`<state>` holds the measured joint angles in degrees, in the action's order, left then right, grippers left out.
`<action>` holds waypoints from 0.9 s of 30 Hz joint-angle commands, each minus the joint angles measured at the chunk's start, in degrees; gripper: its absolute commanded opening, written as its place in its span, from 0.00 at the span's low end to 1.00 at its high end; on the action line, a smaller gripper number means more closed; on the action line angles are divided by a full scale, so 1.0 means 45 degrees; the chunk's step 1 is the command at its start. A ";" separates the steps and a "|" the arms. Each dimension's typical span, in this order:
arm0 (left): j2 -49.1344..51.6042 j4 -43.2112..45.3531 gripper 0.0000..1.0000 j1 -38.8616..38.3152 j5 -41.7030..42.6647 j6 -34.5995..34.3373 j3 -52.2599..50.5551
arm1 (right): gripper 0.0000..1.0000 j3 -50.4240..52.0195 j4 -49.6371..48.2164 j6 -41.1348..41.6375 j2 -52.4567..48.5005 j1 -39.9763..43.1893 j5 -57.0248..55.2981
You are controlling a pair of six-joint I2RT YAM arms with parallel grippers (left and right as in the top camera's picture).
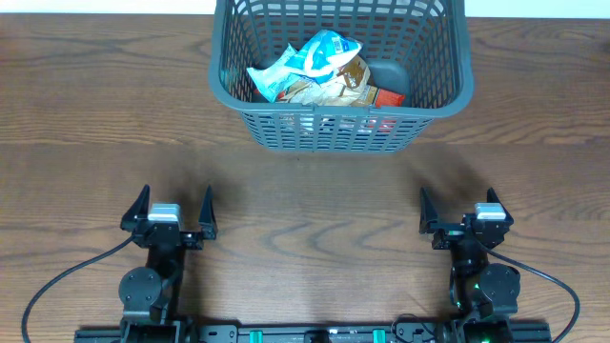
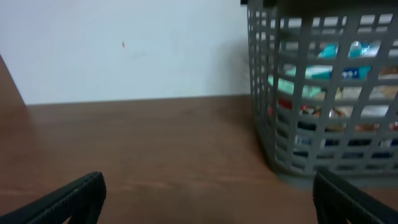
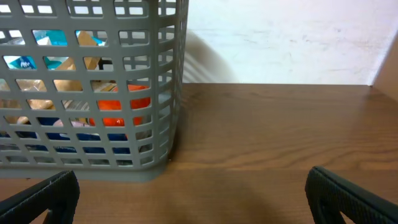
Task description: Pack container
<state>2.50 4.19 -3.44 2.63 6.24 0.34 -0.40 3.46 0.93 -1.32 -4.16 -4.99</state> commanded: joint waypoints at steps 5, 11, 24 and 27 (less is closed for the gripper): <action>-0.0457 -0.1802 0.99 -0.0029 0.0568 0.0107 -0.0024 | 0.99 0.0019 0.0044 0.0209 0.0092 0.0097 -0.0223; -0.0461 -0.1758 0.99 -0.0029 0.0612 0.0078 -0.0024 | 0.99 0.0019 0.0044 0.0209 0.0092 0.0097 -0.0223; -0.0461 -0.1744 0.99 -0.0029 0.0612 -0.0160 -0.0024 | 0.99 0.0019 0.0044 0.0209 0.0092 0.0097 -0.0219; -0.0418 -0.1739 0.99 -0.0029 0.0612 -0.0160 -0.0024 | 0.99 0.0019 0.0044 0.0209 0.0092 0.0097 -0.0219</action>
<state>0.95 -0.84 -3.44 3.03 6.00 0.73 -0.40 3.46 0.93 -1.34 -4.16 -4.99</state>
